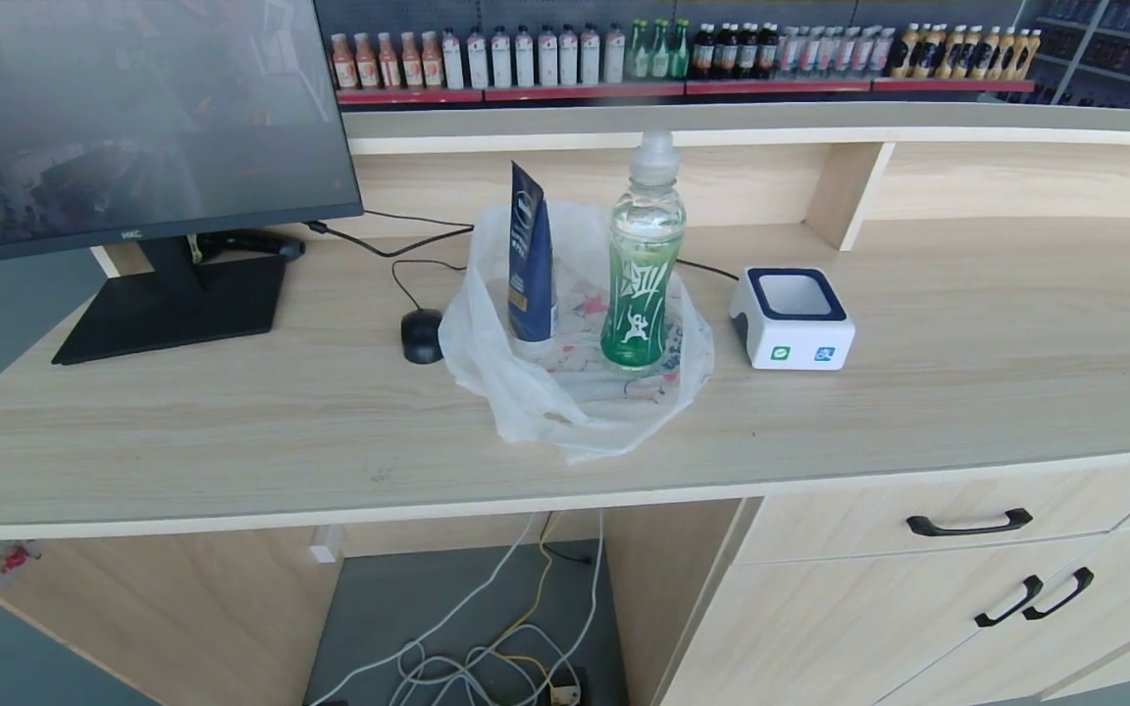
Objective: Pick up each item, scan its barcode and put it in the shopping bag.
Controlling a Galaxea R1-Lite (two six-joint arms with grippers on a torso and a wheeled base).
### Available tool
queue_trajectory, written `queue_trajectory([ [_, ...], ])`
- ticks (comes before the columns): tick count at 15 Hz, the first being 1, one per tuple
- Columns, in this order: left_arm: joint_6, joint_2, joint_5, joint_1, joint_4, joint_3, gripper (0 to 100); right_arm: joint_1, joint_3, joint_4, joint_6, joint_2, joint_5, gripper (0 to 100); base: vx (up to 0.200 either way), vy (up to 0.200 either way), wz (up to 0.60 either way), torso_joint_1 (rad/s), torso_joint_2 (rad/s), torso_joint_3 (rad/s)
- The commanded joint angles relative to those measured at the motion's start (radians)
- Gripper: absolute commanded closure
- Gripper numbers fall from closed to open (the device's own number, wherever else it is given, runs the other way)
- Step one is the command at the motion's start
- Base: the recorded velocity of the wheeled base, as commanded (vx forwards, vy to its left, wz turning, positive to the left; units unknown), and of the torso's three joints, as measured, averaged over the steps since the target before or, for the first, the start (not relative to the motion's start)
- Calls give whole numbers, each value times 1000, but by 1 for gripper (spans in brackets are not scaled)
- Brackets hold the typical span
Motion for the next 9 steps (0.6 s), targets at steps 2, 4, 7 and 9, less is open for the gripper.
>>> queue_trajectory([
  [2, -1, 2, 0, 1, -1, 0, 0, 1, 0, 0, 0, 2, 0, 0, 0, -200, 0, 27, 10, 2],
  [4, -1, 0, 0, 2, -1, 0, 0, 1, 0, 0, -2, 2, 0, 0, 0, -200, 0, -7, 0, 2],
  [7, -1, 2, 0, 1, -1, 0, 0, 1, 0, 0, -2, 2, 0, 0, 0, -200, 0, 6, -1, 2],
  [9, -1, 2, 0, 1, -1, 0, 0, 1, 0, 0, -2, 2, 0, 0, 0, -200, 0, -2, 5, 0],
])
